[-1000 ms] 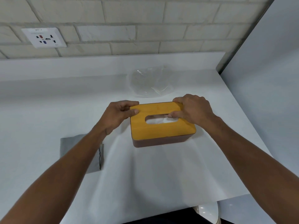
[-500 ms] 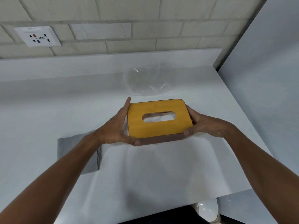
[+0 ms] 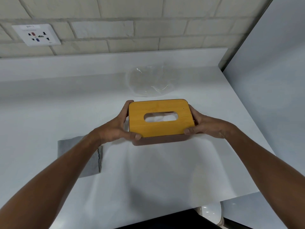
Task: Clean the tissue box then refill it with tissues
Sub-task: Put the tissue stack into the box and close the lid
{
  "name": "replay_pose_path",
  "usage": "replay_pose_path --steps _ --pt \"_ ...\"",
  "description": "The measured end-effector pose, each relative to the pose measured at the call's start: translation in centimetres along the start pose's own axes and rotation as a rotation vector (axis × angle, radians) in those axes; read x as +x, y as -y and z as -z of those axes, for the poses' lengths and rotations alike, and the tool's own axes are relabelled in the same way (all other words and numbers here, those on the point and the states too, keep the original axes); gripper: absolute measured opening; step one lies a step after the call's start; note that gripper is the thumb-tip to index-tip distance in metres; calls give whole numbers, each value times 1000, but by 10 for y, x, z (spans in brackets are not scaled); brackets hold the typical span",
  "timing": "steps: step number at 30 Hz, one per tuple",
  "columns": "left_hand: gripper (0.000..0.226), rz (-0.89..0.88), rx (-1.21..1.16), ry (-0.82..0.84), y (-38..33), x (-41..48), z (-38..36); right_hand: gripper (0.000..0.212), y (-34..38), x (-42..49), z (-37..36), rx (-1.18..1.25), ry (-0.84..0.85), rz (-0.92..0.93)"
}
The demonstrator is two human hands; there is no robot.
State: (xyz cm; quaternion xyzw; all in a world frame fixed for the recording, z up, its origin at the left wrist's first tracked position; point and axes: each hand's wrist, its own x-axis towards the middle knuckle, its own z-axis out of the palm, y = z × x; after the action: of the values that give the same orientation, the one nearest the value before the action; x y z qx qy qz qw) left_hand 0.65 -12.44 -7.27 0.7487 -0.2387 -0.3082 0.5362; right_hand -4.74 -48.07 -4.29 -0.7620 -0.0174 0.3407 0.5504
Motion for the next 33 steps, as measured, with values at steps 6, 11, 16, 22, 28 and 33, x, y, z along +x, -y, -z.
replay_pose_path --steps 6,11,16,22,28,33 --pt "112 24 -39 34 1 1 1 96 -3 -11 3 77 54 8" --pt "119 54 -76 25 3 1 -2 90 2 -12 0 47 16 29" --pt "135 88 38 28 3 4 3 93 -15 -26 -6 149 28 35" --pt "131 78 92 41 1 5 9 112 -5 -24 -8 65 16 85" --pt "115 60 15 47 0 2 5 100 -4 -22 -10 165 -6 63" --pt "123 86 39 34 -1 3 7 96 -2 -24 -6 62 -8 8"
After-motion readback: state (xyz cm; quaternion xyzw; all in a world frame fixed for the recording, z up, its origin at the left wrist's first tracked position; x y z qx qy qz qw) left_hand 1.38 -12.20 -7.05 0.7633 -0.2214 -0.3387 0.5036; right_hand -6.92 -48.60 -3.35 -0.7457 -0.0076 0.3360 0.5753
